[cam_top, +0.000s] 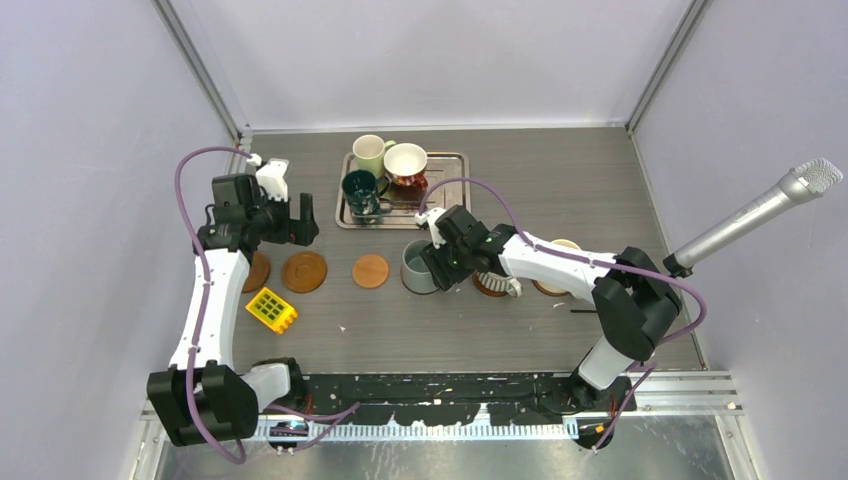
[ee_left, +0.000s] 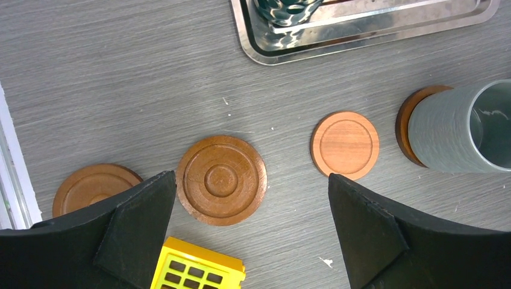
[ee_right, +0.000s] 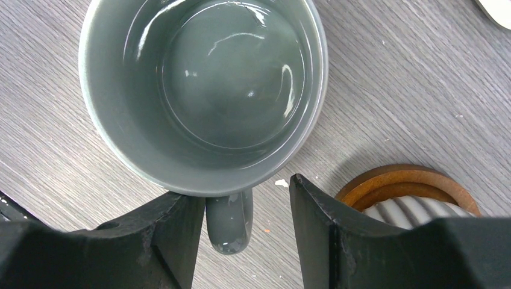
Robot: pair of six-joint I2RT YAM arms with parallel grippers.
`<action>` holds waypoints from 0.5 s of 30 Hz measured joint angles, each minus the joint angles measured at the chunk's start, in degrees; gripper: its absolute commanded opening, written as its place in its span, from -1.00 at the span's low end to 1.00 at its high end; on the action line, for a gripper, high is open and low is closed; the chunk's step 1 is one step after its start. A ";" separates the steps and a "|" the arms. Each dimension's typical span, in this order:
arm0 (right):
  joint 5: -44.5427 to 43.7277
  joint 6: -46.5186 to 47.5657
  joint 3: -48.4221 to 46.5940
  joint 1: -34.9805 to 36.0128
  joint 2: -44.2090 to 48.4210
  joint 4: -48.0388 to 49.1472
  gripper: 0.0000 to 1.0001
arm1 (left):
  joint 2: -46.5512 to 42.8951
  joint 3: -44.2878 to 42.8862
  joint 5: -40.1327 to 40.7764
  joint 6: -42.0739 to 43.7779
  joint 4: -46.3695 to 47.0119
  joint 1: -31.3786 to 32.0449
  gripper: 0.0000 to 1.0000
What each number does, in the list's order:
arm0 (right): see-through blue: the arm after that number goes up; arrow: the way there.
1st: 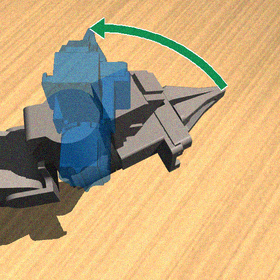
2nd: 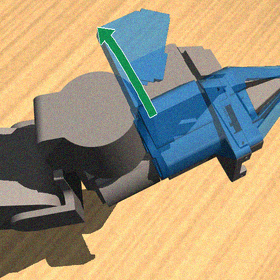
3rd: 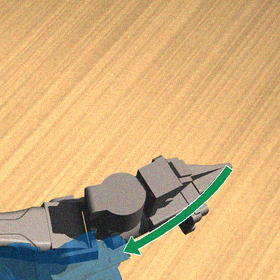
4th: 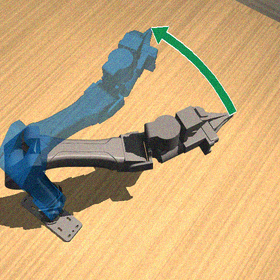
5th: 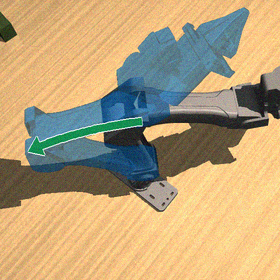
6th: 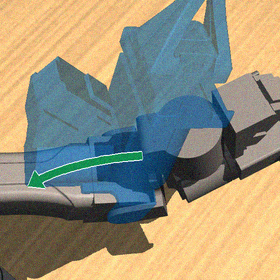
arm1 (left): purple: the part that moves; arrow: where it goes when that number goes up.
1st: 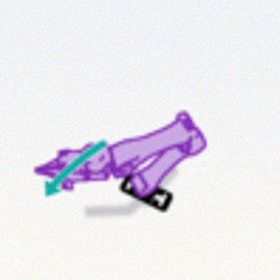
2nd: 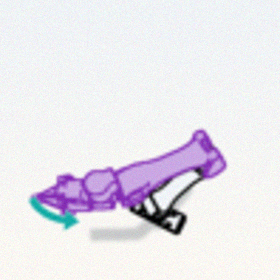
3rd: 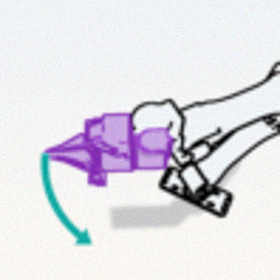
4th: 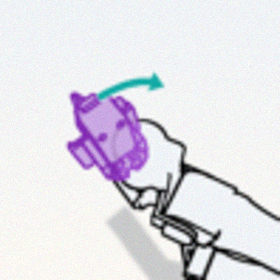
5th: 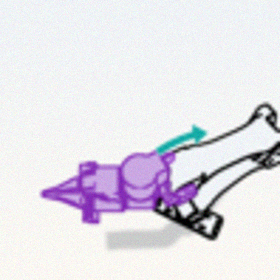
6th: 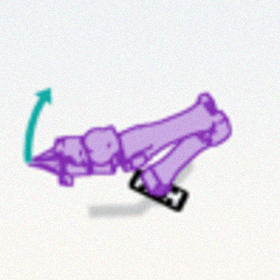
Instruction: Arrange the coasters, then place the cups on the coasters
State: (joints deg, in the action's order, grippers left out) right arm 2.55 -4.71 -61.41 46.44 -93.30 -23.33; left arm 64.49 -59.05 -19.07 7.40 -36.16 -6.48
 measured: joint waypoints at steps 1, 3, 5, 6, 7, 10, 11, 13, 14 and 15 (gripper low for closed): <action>0.00 0.00 0.00 0.00 0.00 0.00 0.17 | 0.15 0.00 0.00 0.09 -0.09 0.00 0.99; 0.00 0.00 0.00 0.00 -0.13 0.02 0.17 | 0.46 0.00 0.00 0.13 -0.28 0.00 0.99; 0.00 0.02 0.00 0.00 -0.37 0.04 0.17 | 0.66 0.00 0.00 0.13 -0.52 0.00 0.99; -0.02 0.02 0.00 0.00 -0.52 0.04 0.17 | 0.66 0.00 0.00 0.13 -0.61 0.00 0.99; -0.17 0.02 0.00 0.00 -0.85 0.11 0.17 | 0.66 0.00 0.00 0.15 -0.63 0.00 0.99; -0.37 0.04 0.00 0.00 -1.31 0.11 0.17 | 0.66 0.00 0.00 0.28 -0.70 0.00 0.99; -0.37 0.07 0.00 0.00 -1.51 0.13 0.17 | 0.66 0.00 0.00 0.33 -0.74 0.00 0.99; -0.37 0.09 0.00 0.00 -1.70 0.11 0.17 | 0.68 0.00 0.00 0.33 -0.76 0.00 0.99; -0.37 0.09 0.00 0.02 -1.75 0.13 0.17 | 0.72 0.00 0.00 0.33 -0.76 0.00 0.99; -0.37 0.11 0.00 0.02 -1.86 0.13 0.17 | 0.76 0.00 0.00 0.33 -0.76 0.00 0.99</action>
State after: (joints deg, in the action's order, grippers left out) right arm 2.17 -4.60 -61.41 46.46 -95.15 -23.20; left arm 65.25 -59.05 -19.07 7.73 -36.93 -6.48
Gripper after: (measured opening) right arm 0.584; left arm 0.996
